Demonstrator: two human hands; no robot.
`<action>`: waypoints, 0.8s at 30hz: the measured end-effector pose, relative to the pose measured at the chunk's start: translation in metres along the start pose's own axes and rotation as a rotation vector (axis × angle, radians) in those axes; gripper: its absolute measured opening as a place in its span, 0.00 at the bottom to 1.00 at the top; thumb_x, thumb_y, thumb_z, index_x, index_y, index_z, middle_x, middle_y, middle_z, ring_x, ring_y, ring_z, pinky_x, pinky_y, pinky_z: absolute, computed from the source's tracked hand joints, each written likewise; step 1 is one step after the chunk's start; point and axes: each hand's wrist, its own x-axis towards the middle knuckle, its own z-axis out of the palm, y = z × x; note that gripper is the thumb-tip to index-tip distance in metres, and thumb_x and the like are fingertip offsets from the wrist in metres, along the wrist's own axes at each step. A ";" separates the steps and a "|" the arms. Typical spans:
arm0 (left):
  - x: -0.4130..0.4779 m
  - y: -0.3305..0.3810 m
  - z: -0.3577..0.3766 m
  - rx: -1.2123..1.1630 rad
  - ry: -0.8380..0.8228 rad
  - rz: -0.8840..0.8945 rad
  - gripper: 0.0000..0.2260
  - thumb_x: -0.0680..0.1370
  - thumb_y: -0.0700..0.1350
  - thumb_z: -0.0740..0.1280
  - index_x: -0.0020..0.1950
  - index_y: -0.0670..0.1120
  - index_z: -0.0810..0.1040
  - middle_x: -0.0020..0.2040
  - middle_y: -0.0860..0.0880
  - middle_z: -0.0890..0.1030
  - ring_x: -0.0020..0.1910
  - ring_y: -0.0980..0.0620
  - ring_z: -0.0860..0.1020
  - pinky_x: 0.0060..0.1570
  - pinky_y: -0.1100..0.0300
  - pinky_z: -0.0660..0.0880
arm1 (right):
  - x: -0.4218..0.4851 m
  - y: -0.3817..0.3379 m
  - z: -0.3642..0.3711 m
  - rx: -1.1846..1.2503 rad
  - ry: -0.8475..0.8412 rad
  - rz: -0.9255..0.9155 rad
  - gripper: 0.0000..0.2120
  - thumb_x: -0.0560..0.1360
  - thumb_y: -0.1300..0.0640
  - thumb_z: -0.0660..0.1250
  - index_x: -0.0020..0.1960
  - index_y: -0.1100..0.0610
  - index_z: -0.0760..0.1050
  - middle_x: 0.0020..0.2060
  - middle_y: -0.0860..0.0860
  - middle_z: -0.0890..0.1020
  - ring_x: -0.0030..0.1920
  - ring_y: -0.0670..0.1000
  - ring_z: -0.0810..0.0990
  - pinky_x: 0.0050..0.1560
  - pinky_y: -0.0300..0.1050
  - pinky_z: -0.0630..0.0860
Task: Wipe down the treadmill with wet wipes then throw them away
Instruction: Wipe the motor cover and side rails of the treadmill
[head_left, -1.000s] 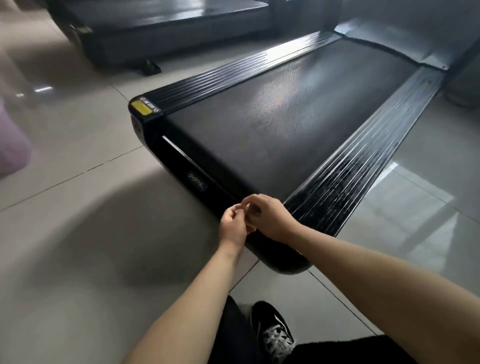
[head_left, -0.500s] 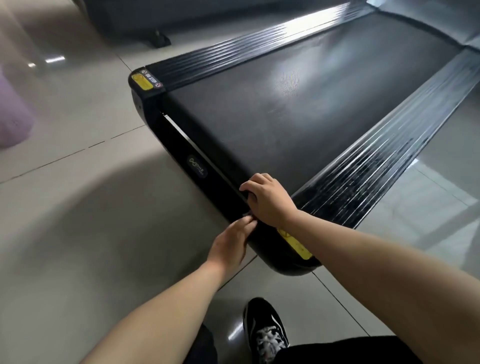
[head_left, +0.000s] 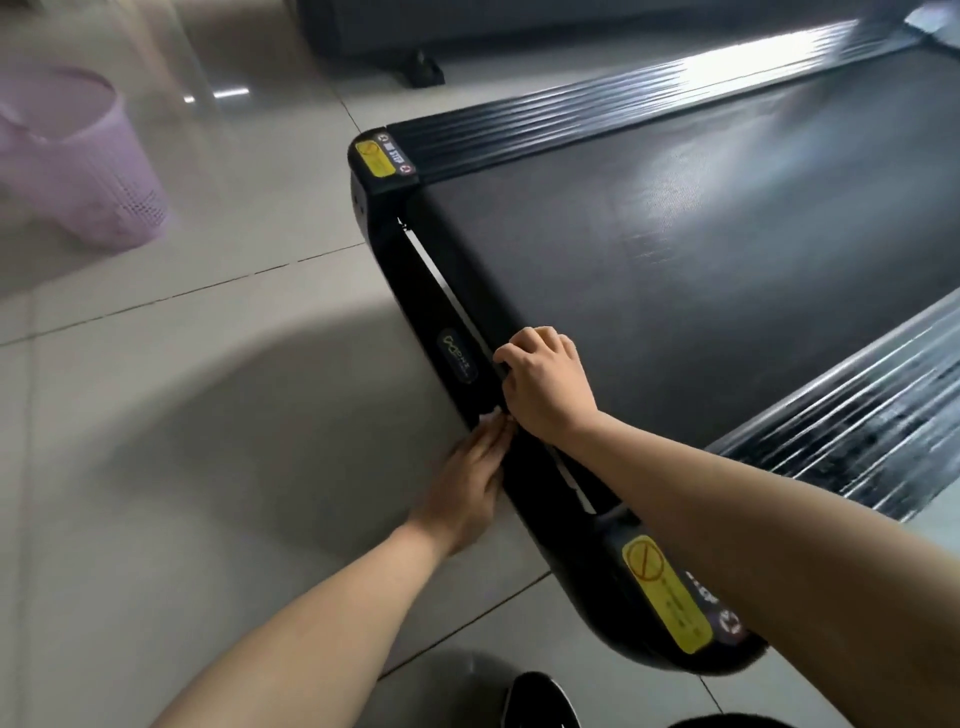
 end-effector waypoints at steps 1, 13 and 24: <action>0.009 -0.009 -0.003 0.007 0.021 -0.028 0.26 0.82 0.47 0.53 0.81 0.47 0.59 0.80 0.51 0.57 0.80 0.49 0.59 0.75 0.66 0.50 | 0.009 0.002 0.003 0.005 0.009 -0.010 0.14 0.72 0.60 0.67 0.56 0.54 0.82 0.55 0.52 0.79 0.61 0.59 0.74 0.61 0.52 0.69; 0.091 -0.054 -0.053 -0.044 0.092 -0.247 0.26 0.87 0.45 0.54 0.83 0.50 0.50 0.83 0.53 0.47 0.82 0.56 0.46 0.79 0.63 0.47 | 0.135 0.004 0.028 0.133 0.067 0.004 0.12 0.69 0.63 0.64 0.52 0.58 0.78 0.54 0.55 0.77 0.58 0.59 0.74 0.60 0.50 0.70; 0.158 -0.106 -0.087 -0.117 0.151 -0.331 0.25 0.87 0.44 0.52 0.83 0.50 0.49 0.81 0.57 0.44 0.81 0.58 0.44 0.75 0.70 0.42 | 0.201 -0.003 0.045 0.185 0.056 0.033 0.09 0.72 0.60 0.62 0.51 0.58 0.75 0.54 0.54 0.74 0.54 0.59 0.72 0.60 0.50 0.71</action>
